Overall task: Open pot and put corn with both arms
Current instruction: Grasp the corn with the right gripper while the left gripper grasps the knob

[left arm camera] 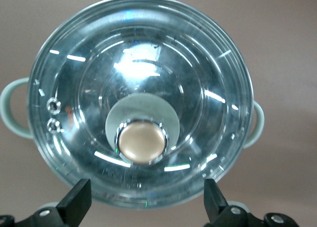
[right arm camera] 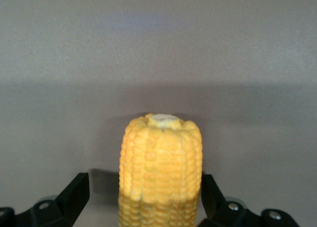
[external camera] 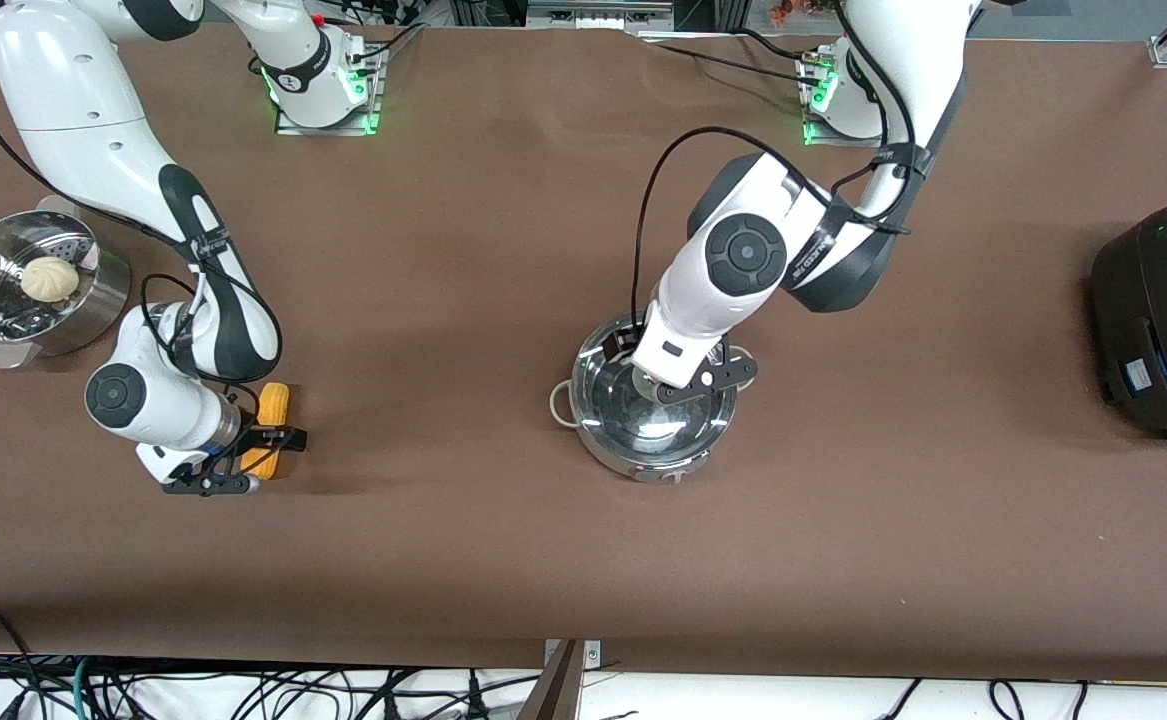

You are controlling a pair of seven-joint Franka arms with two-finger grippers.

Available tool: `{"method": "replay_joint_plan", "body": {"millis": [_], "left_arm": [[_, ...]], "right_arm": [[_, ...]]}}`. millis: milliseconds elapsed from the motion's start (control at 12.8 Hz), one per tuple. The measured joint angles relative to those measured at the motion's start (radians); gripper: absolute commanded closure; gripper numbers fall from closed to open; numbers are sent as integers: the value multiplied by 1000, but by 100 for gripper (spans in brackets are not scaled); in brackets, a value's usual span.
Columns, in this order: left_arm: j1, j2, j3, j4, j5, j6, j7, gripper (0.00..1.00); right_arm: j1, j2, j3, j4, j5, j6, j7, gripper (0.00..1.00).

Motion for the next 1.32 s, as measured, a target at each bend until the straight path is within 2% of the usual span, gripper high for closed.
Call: {"method": "replay_joint_plan", "body": {"millis": [78,156,311,545,701,1012,1168,1246,1323], "left_arm": [[0,7,4,3,14,4,0,0],[1,13,7,7,25,7,0,0],[1,21,11,26,35,8,0,0],[1,41,20,56,36,9,0,0],[-3,53,20,60,55,9,0,0],[-14,66,19,61,96,9,-2,19],[-14,66,19,62,97,9,-1,33],[-14,66,19,62,97,9,-1,44],[-14,66,19,62,97,9,-1,46]], "right_arm": [[0,0,0,0,0,-4,0,38],[0,-1,0,1,0,-17,-1,53],[-1,-7,0,22,0,-75,-1,54],[0,-13,0,111,0,-211,-1,54],[0,-22,0,141,0,-248,-1,54],[0,-45,8,146,0,-259,-2,54],[2,-63,20,146,0,-271,-2,54],[3,-73,23,146,0,-274,-2,54],[4,-82,24,146,0,-277,-2,54]]}}
